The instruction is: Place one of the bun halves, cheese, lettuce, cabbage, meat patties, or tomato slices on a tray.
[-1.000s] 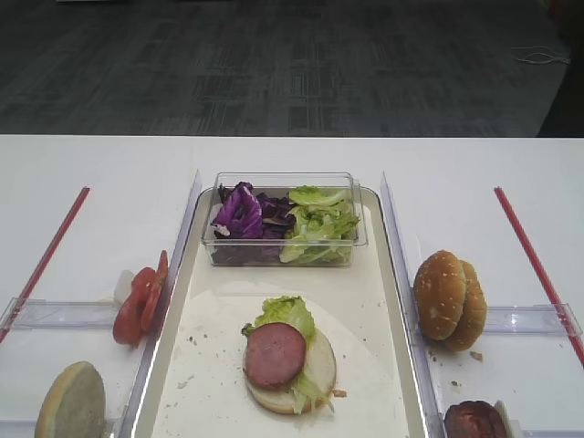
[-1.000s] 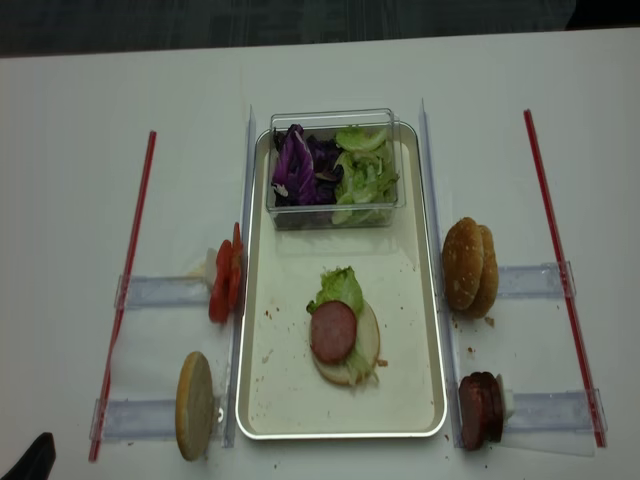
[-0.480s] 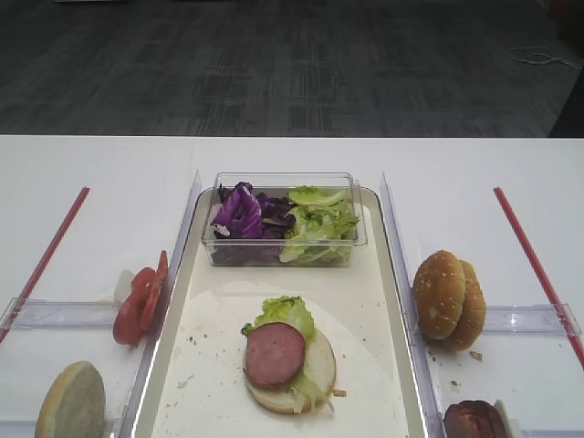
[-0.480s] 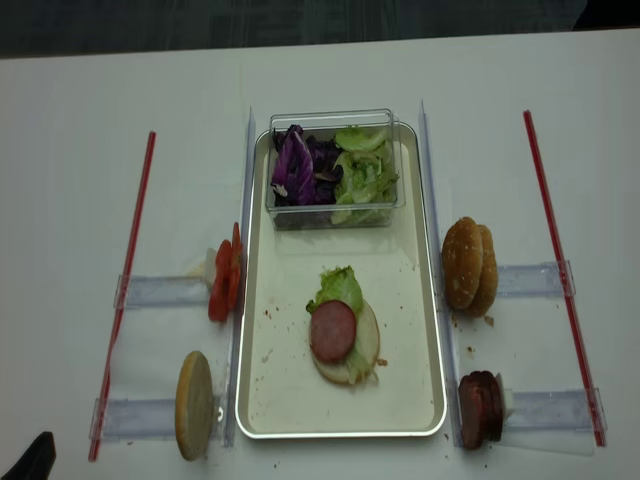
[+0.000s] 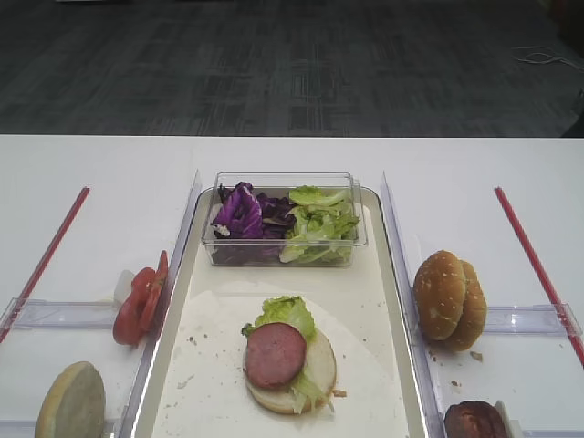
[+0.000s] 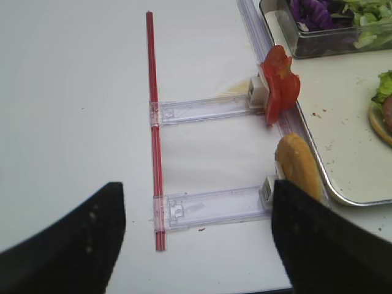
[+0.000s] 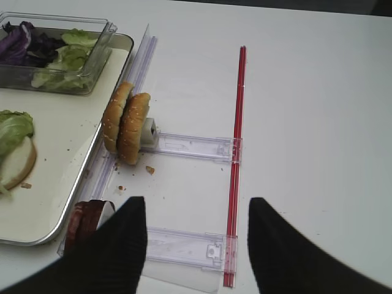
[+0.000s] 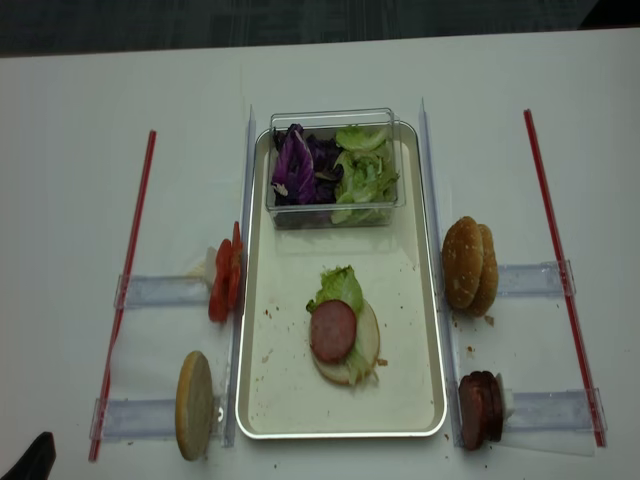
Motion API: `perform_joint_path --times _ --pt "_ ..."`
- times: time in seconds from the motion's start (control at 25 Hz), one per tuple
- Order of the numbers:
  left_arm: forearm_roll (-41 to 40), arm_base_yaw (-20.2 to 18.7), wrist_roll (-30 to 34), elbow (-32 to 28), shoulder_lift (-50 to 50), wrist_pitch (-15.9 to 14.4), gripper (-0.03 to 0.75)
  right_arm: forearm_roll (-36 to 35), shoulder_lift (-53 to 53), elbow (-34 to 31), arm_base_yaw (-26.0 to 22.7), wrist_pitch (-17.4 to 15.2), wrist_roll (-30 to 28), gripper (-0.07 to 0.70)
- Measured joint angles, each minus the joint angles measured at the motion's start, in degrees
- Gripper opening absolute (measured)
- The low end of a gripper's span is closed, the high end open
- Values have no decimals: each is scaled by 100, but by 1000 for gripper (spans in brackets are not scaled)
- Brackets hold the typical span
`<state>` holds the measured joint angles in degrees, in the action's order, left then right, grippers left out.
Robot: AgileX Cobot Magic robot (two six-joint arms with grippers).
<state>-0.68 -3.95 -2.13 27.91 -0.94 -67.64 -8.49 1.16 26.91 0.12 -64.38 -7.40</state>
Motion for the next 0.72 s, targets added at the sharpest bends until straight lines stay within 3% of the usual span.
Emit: perform_joint_path --times 0.72 --pt "0 0 0 0 0 0 501 9 0 0 0 0 0 387"
